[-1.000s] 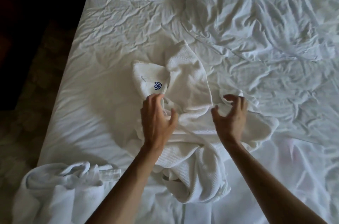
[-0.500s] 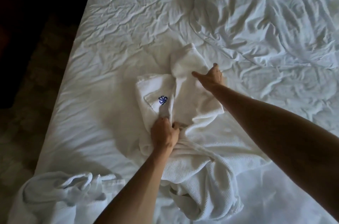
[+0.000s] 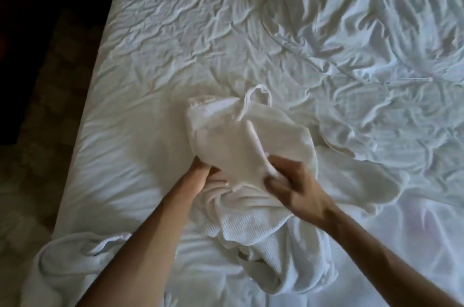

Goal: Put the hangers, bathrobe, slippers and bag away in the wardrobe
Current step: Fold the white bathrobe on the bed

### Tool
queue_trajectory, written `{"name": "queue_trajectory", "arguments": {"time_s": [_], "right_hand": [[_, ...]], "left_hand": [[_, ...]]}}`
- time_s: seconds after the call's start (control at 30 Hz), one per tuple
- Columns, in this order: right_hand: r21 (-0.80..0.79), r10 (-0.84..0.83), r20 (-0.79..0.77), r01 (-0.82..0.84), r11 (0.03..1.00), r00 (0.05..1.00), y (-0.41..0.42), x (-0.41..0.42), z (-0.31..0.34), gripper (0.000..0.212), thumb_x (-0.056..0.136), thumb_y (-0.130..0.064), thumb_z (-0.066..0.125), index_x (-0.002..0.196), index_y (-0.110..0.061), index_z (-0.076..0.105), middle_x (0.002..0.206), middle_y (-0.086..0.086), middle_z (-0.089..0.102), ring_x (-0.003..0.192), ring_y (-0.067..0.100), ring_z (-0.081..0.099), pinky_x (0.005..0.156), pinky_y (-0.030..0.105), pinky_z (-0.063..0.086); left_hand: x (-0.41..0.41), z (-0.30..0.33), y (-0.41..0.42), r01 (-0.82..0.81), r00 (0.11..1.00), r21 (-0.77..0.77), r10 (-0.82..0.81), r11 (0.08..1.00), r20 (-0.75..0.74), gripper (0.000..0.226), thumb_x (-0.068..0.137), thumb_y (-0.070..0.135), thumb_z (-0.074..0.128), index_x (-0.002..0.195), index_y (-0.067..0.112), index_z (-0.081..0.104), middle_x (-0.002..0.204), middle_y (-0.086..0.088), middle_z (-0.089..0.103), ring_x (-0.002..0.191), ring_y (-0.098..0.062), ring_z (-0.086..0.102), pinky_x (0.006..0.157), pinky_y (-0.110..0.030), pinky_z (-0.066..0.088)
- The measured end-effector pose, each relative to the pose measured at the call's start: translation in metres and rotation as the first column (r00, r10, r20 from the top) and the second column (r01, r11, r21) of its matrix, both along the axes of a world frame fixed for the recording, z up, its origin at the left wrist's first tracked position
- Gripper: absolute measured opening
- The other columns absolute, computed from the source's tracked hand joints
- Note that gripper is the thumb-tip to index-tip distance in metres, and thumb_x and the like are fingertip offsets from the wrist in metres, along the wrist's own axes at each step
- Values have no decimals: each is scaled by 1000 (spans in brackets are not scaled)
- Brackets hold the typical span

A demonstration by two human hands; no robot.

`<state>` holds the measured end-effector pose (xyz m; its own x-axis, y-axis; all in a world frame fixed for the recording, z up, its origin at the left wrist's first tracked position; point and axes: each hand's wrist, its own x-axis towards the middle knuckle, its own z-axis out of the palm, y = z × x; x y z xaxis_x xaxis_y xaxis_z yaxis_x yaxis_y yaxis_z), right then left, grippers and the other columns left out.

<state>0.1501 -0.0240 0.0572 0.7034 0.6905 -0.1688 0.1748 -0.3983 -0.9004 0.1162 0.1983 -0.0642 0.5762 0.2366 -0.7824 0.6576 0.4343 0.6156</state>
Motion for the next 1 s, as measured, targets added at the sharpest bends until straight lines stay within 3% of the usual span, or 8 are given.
{"name": "queue_trajectory", "arguments": {"time_s": [0.17,0.3,0.37,0.5,0.6,0.7,0.83,1.0], "right_hand": [[-381,304,48,-264,886,951,-77,-83,-61,8,67,-24,57,75,-25,58,59,-5,59,52,14,55,47,22,38],[-464,293,1,-260,847,956,-84,-92,-96,22,66,-31,52,78,-29,69,66,-10,70,58,12,64,59,17,42],[-500,325,3,-280,819,946,-76,-88,-94,29,69,-36,48,83,-27,72,77,-10,74,68,11,68,71,22,50],[-322,334,-407,-476,819,850,-85,-66,-50,39,72,-32,68,111,-33,70,110,-17,69,100,-2,63,91,18,49],[-213,45,-224,-94,973,973,-83,-16,-31,45,68,-44,66,111,-30,71,104,-15,69,94,1,63,85,18,50],[-312,-408,200,453,835,891,-54,48,-49,38,83,-37,64,116,-19,67,112,-2,67,100,14,61,81,31,50],[-646,-500,120,450,617,858,-8,92,-91,55,92,-42,55,133,-5,51,133,13,57,124,31,52,98,39,44],[-602,-461,245,507,618,853,13,87,-98,34,96,-39,54,112,-10,59,110,13,69,101,33,66,74,33,42]], "left_hand": [[8,-13,-3,162,986,164,-154,973,-63,74,90,76,40,113,13,72,98,-14,76,95,-28,74,95,-43,56],[6,-10,-13,325,945,391,-312,861,-100,77,97,62,44,64,-4,64,63,-19,65,75,-23,73,91,-42,53],[13,1,-22,350,937,471,-291,810,-195,68,94,63,47,77,1,67,80,-15,70,86,-29,70,86,-39,51],[34,33,-61,148,981,923,-172,354,-92,44,87,39,65,114,6,54,115,-10,58,108,-31,55,86,-42,44],[62,38,-95,78,847,989,-531,123,-1,36,82,19,66,115,10,56,113,-9,59,104,-30,55,84,-44,47],[85,38,-125,262,713,963,-685,64,-148,50,83,9,60,131,13,50,126,-8,55,114,-30,54,93,-44,46],[92,24,-127,426,684,904,-659,13,-313,55,88,17,60,141,14,43,138,-9,48,125,-30,46,99,-42,40],[105,10,-91,439,496,838,-690,-325,-527,85,78,6,71,152,18,29,145,-5,44,131,-26,43,103,-39,40]]}}
